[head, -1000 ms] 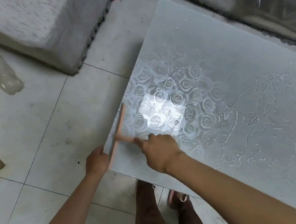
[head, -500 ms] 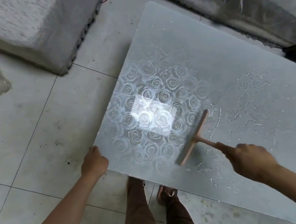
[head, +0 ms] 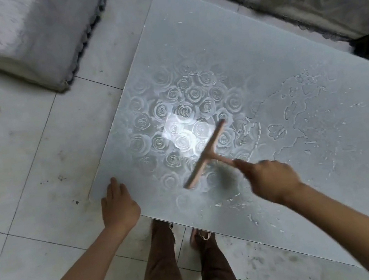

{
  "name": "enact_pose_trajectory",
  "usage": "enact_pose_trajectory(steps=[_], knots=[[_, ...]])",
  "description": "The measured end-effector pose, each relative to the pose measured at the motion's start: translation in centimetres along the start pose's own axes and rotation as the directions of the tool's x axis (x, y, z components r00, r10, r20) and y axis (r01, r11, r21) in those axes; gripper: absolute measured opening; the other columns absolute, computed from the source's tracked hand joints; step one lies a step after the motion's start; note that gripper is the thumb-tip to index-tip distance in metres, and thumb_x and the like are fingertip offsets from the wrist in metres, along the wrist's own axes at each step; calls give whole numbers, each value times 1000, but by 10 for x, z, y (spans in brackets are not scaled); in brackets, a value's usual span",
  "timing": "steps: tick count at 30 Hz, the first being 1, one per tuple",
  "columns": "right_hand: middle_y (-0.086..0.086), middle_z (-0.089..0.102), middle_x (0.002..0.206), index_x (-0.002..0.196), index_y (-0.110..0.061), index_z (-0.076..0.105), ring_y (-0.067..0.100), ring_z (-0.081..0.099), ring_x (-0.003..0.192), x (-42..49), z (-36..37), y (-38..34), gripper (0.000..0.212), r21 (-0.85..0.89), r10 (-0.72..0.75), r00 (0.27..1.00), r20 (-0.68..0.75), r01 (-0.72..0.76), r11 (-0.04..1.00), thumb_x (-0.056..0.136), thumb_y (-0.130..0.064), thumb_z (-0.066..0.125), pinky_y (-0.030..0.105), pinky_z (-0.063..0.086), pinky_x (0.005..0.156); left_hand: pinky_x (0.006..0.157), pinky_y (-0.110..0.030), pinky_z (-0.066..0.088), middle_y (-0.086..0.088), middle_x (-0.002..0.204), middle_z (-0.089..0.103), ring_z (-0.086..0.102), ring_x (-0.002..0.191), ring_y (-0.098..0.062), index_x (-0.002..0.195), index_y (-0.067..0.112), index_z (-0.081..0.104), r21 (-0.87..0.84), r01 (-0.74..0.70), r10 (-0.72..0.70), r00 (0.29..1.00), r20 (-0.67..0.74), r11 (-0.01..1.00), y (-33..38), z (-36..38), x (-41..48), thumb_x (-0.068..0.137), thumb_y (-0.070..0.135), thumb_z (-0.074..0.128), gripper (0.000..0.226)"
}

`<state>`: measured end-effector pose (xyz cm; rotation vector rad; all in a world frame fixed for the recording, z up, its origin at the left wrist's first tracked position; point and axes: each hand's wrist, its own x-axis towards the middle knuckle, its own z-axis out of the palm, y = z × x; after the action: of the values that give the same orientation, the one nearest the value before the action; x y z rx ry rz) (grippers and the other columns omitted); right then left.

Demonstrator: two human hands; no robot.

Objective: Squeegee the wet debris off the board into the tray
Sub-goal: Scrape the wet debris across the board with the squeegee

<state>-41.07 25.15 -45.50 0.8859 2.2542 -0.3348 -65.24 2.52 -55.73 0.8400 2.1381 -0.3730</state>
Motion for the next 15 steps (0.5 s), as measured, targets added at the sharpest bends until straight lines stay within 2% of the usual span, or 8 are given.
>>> enact_pose_trajectory(steps=[2, 5, 7, 10, 13, 15], knots=[[6, 66, 97, 141, -47, 22, 27, 65, 84, -15, -2, 39, 46, -18, 82, 996, 22, -82, 996, 99, -32, 34, 33, 50, 67, 114, -42, 23, -15, 159, -6, 6, 147, -27, 147, 3, 20, 21, -12, 12, 1000, -8, 1000, 11, 3, -1, 95, 18, 38, 57], [3, 62, 91, 144, -45, 19, 23, 63, 78, -37, -7, 69, 48, -105, 82, 996, -15, -84, 991, 100, -34, 32, 30, 43, 58, 112, -43, 26, -15, 159, -2, 11, 145, -28, 143, 2, 26, 32, -25, 26, 999, -27, 999, 33, 4, -3, 94, 19, 40, 54], [3, 58, 97, 146, -43, 15, 24, 64, 79, -48, -11, 65, 53, -124, 20, 998, -67, -28, 992, 98, -30, 34, 30, 38, 57, 111, -42, 28, -14, 159, 1, 15, 144, -29, 141, 1, 29, 49, -43, 45, 998, -38, 998, 47, 5, -5, 94, 19, 40, 52], [8, 53, 108, 148, -41, 9, 28, 64, 80, -43, -11, 31, 72, -54, -143, 987, -67, 140, 989, 90, -15, 42, 31, 33, 58, 108, -43, 31, -14, 157, 8, 21, 141, -29, 137, 0, 33, 57, -55, 59, 996, -61, 997, 66, 11, -8, 93, 17, 40, 48], [14, 49, 115, 146, -32, 24, 34, 62, 82, -23, 2, -16, 69, 17, -317, 948, -14, 318, 948, 85, -9, 47, 33, 34, 59, 109, -42, 30, -14, 158, 9, 20, 143, -28, 138, 2, 33, 62, -48, 52, 997, -53, 997, 82, 21, -13, 91, 18, 43, 51], [13, 49, 114, 145, -30, 29, 36, 61, 84, -9, 13, -26, 65, 69, -356, 934, -1, 355, 932, 86, -10, 48, 33, 35, 59, 109, -41, 29, -14, 158, 9, 19, 143, -28, 140, 5, 32, 88, -49, 52, 998, -35, 995, 94, 28, -19, 91, 20, 45, 52]])
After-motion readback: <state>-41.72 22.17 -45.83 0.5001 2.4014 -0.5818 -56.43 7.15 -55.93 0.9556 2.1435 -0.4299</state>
